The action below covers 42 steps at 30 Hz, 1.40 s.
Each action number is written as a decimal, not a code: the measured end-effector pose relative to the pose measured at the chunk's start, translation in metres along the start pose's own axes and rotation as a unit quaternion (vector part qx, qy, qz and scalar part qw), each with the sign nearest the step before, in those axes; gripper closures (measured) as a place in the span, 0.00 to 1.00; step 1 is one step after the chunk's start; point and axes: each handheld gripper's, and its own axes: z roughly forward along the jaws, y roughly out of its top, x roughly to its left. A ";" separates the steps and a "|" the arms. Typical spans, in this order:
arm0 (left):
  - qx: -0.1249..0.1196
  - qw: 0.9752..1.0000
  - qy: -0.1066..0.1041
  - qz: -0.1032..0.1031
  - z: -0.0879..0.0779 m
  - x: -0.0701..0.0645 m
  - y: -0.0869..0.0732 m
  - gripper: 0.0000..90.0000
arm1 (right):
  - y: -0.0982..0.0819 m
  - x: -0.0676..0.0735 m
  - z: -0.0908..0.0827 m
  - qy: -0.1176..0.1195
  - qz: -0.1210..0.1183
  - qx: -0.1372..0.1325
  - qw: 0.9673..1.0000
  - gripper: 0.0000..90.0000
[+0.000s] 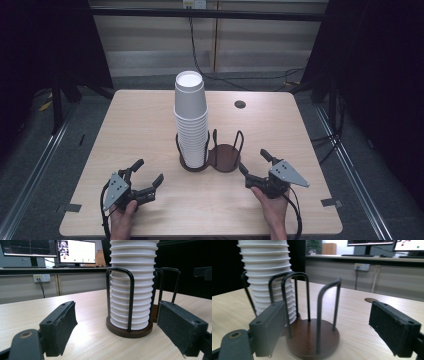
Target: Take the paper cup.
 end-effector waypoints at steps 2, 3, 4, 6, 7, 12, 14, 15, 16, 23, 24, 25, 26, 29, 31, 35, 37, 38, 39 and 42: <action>0.000 1.000 0.000 0.000 0.000 0.000 0.000 0.17 | 0.004 0.001 0.001 0.009 0.001 -0.004 1.000 0.17; 0.000 1.000 0.000 0.000 0.000 0.000 0.000 0.17 | 0.006 0.001 0.002 0.010 0.000 -0.005 1.000 0.17; 0.000 1.000 0.000 0.000 0.000 0.000 0.000 0.17 | 0.008 0.001 0.002 0.010 0.003 -0.005 1.000 0.18; 0.000 1.000 0.000 0.000 0.000 0.000 0.000 0.18 | 0.013 0.002 0.003 0.017 0.002 -0.003 1.000 0.19; 0.000 1.000 0.000 0.000 0.000 0.000 0.000 0.17 | 0.016 0.002 0.004 0.024 0.005 -0.002 1.000 0.19; 0.000 1.000 0.000 0.000 0.000 0.000 0.000 0.17 | 0.029 0.004 0.003 0.052 0.005 0.001 0.999 0.19; 0.000 1.000 0.000 0.000 0.000 0.000 0.000 0.17 | 0.032 0.003 0.003 0.069 0.009 0.000 0.998 0.20; 0.000 1.000 0.000 0.000 0.000 0.000 0.000 0.17 | 0.034 0.002 0.003 0.077 0.010 -0.001 0.997 0.21; 0.000 1.000 0.000 -0.001 0.000 0.000 0.000 0.17 | 0.036 0.002 0.002 0.079 0.008 -0.002 0.997 0.23; 0.000 1.000 0.001 0.000 0.000 0.000 0.000 0.17 | 0.051 0.004 0.005 0.112 0.014 0.008 0.994 0.27; 0.000 1.000 0.001 0.000 0.000 0.000 0.000 0.17 | 0.054 0.005 0.006 0.117 0.012 0.015 0.993 0.27; 0.000 1.000 0.001 0.000 0.000 0.000 0.000 0.17 | 0.056 0.006 0.007 0.122 0.011 0.017 0.992 0.27; 0.000 1.000 0.001 -0.001 0.000 0.000 0.000 0.17 | 0.058 0.006 0.009 0.128 0.013 0.020 0.992 0.27; 0.000 1.000 -0.001 0.001 0.000 0.000 0.000 0.17 | 0.064 0.008 0.013 0.141 0.011 0.023 0.990 0.28; 0.001 1.000 -0.002 0.002 0.000 0.000 0.000 0.17 | 0.068 0.010 0.016 0.146 0.008 0.024 0.989 0.29; 0.002 1.000 -0.001 0.007 0.000 0.001 0.000 0.17 | 0.078 0.013 0.022 0.159 0.006 0.028 0.987 0.29; 0.000 1.000 -0.005 0.001 0.000 0.000 0.000 0.17 | 0.083 0.015 0.024 0.163 0.002 0.030 0.986 0.27; 0.001 1.000 -0.006 0.001 0.000 0.000 0.000 0.17 | 0.085 0.016 0.026 0.164 -0.002 0.029 0.986 0.27; 0.000 1.000 -0.006 0.001 0.000 0.000 0.000 0.17 | 0.086 0.016 0.027 0.169 -0.001 0.028 0.985 0.27; 0.001 1.000 -0.006 0.006 -0.001 0.001 0.000 0.17 | 0.092 0.019 0.031 0.174 0.000 0.029 0.984 0.27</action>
